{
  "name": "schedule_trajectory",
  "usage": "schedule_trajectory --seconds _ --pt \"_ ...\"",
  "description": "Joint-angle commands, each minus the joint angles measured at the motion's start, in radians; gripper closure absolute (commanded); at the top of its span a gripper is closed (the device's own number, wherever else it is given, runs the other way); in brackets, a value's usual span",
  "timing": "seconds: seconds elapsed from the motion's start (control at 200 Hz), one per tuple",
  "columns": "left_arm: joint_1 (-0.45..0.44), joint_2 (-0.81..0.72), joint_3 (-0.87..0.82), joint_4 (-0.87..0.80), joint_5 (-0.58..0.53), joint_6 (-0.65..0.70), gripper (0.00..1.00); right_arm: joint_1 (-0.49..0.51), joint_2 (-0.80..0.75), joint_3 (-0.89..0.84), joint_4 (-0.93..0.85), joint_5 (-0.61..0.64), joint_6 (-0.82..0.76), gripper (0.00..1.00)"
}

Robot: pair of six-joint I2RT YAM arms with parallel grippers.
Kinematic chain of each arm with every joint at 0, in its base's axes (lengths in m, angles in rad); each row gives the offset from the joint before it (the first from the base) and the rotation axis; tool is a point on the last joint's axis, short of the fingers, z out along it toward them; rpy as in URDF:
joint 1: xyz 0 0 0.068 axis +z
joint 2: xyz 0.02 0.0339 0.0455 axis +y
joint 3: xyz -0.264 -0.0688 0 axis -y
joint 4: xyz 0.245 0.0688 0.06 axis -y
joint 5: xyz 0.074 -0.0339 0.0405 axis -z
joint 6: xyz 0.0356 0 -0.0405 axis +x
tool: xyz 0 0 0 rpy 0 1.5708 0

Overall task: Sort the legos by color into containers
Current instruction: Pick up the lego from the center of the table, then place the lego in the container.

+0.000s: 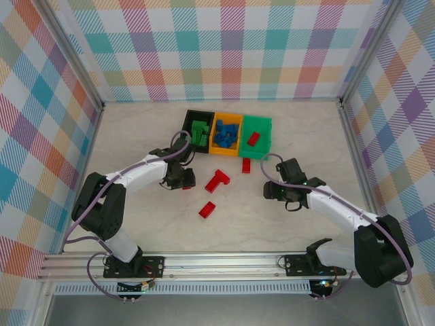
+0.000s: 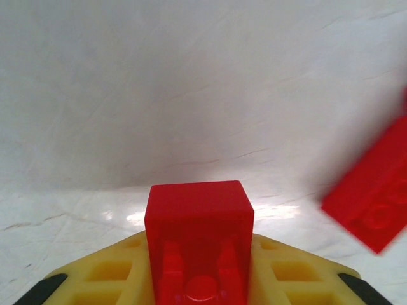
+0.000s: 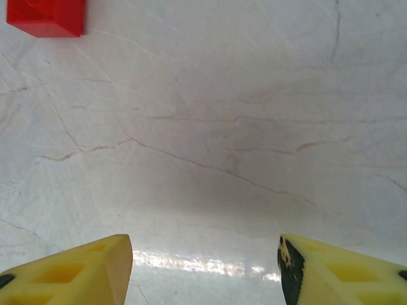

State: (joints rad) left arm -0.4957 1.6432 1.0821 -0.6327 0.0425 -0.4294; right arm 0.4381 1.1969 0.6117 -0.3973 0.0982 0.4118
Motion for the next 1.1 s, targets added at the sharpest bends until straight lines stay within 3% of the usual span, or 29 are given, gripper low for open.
schedule_trajectory --seconds 0.0,0.43,1.015,1.095 --pt "-0.033 0.028 0.099 -0.018 0.012 0.019 0.67 0.004 -0.040 -0.023 0.006 0.034 0.042 0.37" --pt "-0.134 0.276 0.540 0.004 0.073 0.031 0.66 0.004 0.024 -0.012 0.028 0.043 0.048 0.36" --pt "-0.164 0.629 1.060 -0.004 0.141 0.025 0.64 0.004 0.001 -0.022 0.038 0.051 0.051 0.36" --pt "-0.165 0.694 1.155 -0.021 0.137 0.019 0.60 0.004 0.003 -0.020 0.037 0.049 0.050 0.36"
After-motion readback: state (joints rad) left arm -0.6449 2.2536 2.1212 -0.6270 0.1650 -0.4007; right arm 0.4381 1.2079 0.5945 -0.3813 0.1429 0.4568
